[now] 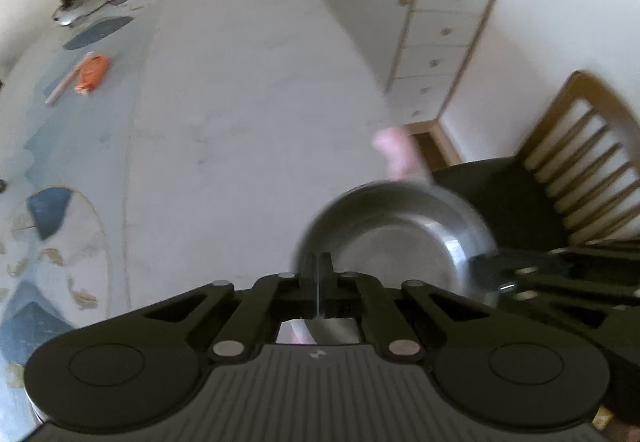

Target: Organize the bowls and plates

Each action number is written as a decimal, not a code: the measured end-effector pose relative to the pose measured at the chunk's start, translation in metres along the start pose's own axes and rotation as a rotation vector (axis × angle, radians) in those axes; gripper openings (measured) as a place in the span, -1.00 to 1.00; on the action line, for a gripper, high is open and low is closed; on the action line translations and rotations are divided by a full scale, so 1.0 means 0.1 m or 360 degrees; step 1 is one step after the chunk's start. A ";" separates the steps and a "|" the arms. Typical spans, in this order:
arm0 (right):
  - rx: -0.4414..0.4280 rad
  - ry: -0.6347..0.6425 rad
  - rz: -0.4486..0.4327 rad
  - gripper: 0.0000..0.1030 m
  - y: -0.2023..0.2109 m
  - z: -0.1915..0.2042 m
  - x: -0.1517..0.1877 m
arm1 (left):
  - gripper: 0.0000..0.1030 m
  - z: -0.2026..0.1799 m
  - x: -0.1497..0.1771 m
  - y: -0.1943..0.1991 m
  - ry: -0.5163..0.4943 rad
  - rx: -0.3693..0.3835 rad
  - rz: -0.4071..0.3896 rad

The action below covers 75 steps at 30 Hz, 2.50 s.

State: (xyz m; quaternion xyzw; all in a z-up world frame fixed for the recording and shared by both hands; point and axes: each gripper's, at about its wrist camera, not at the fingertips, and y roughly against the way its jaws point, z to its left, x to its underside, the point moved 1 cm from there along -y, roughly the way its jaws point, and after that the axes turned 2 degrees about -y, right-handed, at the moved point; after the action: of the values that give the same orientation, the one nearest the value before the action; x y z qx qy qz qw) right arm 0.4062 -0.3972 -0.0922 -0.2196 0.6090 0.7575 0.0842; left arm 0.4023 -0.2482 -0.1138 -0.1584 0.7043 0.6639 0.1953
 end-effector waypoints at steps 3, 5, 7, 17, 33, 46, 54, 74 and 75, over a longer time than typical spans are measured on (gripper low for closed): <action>0.0064 0.0023 -0.0020 -0.86 0.07 0.09 0.04 | -1.00 -0.04 0.03 0.12 -0.0034 -0.0020 -0.0031; 0.0137 0.0044 -0.0032 -0.88 0.04 0.10 0.07 | -1.00 -0.02 0.06 0.16 -0.0048 -0.0027 -0.0042; 0.0117 -0.0004 -0.0021 -0.89 0.01 0.06 0.10 | -1.00 0.02 0.11 0.19 -0.0053 -0.0042 -0.0050; 0.0056 -0.0091 0.0050 -0.90 -0.11 -0.06 0.18 | -1.00 0.21 0.18 0.06 -0.0014 -0.0029 0.0004; -0.0090 0.0010 0.0177 -0.42 -0.22 -0.09 0.23 | -0.89 0.30 0.09 -0.27 0.0079 0.0012 0.0127; -0.0123 -0.0001 0.0197 -0.35 -0.21 -0.14 0.24 | -0.10 0.36 0.10 -0.15 0.0041 -0.0098 0.0080; -0.0128 -0.0004 0.0186 -0.33 -0.18 -0.14 0.27 | 0.20 0.25 0.13 0.02 0.0005 -0.0098 -0.0025; -0.0074 0.0060 0.0156 -0.65 -0.12 -0.03 0.31 | -0.92 0.04 0.27 -0.15 -0.0016 -0.0044 0.0114; -0.0065 0.0056 0.0150 -0.66 -0.11 -0.02 0.32 | -0.93 0.03 0.28 -0.13 -0.0025 -0.0057 0.0105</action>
State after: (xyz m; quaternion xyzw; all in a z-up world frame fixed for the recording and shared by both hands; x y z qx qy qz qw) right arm 0.3824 -0.4010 -0.1165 -0.2056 0.6043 0.7690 0.0333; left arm 0.3846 -0.2456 -0.1391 -0.1334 0.6956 0.6837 0.1758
